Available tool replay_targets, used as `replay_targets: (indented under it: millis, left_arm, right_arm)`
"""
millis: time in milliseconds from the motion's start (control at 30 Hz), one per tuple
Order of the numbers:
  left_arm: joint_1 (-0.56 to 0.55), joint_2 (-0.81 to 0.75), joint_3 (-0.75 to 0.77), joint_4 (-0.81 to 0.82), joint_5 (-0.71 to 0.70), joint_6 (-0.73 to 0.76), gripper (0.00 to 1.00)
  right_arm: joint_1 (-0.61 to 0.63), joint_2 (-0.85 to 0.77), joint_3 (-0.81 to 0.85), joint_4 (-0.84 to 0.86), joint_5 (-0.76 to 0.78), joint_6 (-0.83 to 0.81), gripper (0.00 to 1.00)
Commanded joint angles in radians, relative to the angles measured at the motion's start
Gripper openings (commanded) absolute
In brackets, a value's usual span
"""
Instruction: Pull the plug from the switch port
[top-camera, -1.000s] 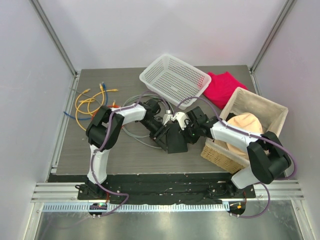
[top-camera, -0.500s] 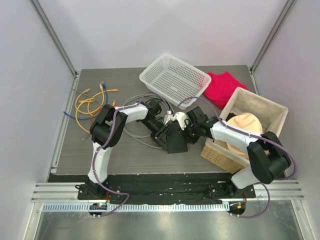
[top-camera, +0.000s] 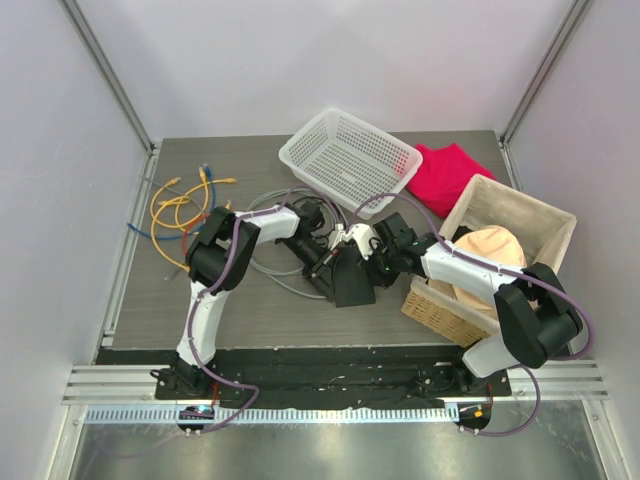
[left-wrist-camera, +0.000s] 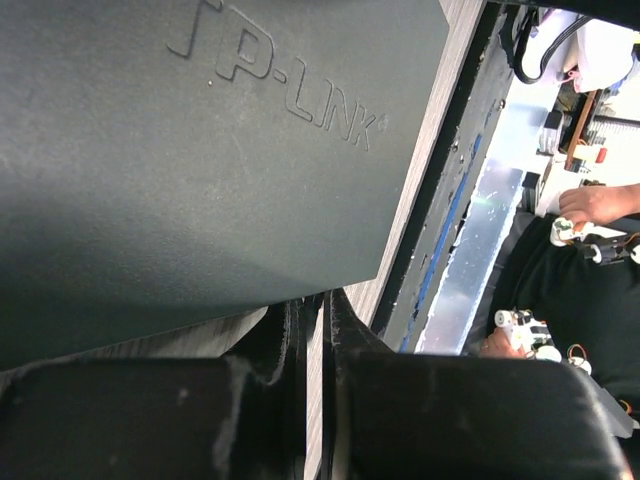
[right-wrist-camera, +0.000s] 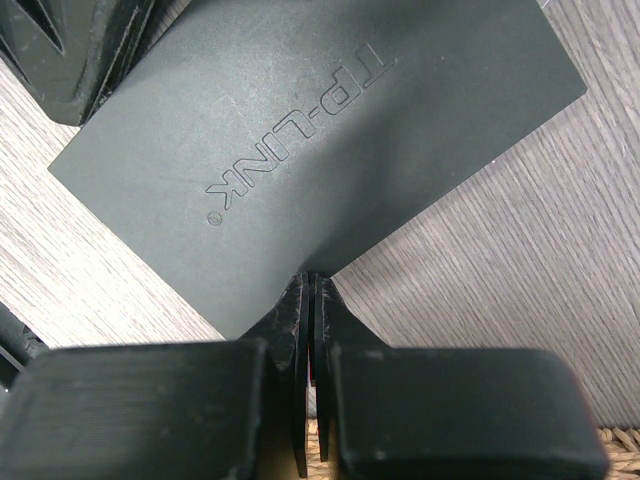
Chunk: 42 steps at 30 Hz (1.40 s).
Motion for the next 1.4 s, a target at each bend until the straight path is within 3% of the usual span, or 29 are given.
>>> replay_targets:
  millis: [0, 100, 233, 500, 733, 967, 1200, 1367]
  left_arm:
    - [-0.006, 0.053, 0.041, -0.029, -0.085, 0.042, 0.00]
    - [-0.006, 0.098, 0.117, -0.115, -0.103, 0.089, 0.00]
    - [-0.006, 0.094, 0.153, -0.115, -0.134, 0.089, 0.00]
    - [-0.017, 0.051, 0.039, -0.054, -0.100, 0.058, 0.00]
    - [-0.009, 0.156, 0.263, -0.243, -0.136, 0.135, 0.00]
    - [-0.035, 0.103, 0.133, -0.191, -0.122, 0.139, 0.00]
    - [0.024, 0.081, 0.164, -0.460, -0.275, 0.394, 0.00]
    - [0.112, -0.026, 0.111, -0.545, -0.566, 0.565, 0.00]
  right_arm:
    - [-0.005, 0.017, -0.013, -0.037, 0.026, -0.010, 0.01]
    - [-0.004, 0.017, -0.015, -0.039, 0.027, -0.008, 0.01]
    - [-0.007, 0.018, -0.015, -0.040, 0.023, -0.007, 0.01]
    - [-0.004, 0.021, -0.008, -0.037, 0.024, -0.008, 0.01]
    - [-0.005, 0.017, -0.011, -0.039, 0.023, -0.004, 0.01]
    - [-0.005, 0.005, -0.022, -0.037, 0.027, -0.008, 0.01]
    - [-0.005, -0.002, -0.030, -0.039, 0.024, -0.005, 0.01]
    - [-0.005, 0.003, -0.027, -0.037, 0.026, -0.007, 0.01]
